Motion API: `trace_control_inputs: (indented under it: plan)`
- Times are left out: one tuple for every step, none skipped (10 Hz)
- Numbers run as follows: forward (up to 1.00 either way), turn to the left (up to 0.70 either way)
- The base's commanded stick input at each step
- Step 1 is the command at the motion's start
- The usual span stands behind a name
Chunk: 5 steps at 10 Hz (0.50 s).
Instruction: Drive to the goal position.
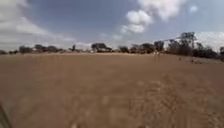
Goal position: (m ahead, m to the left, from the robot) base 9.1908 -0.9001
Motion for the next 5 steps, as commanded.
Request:
trace_control_inputs:
  plan:
    - [0.70, 0.00]
    - [0.70, 0.00]
    - [0.70, 0.00]
    - [0.70, 0.00]
    - [0.70, 0.00]
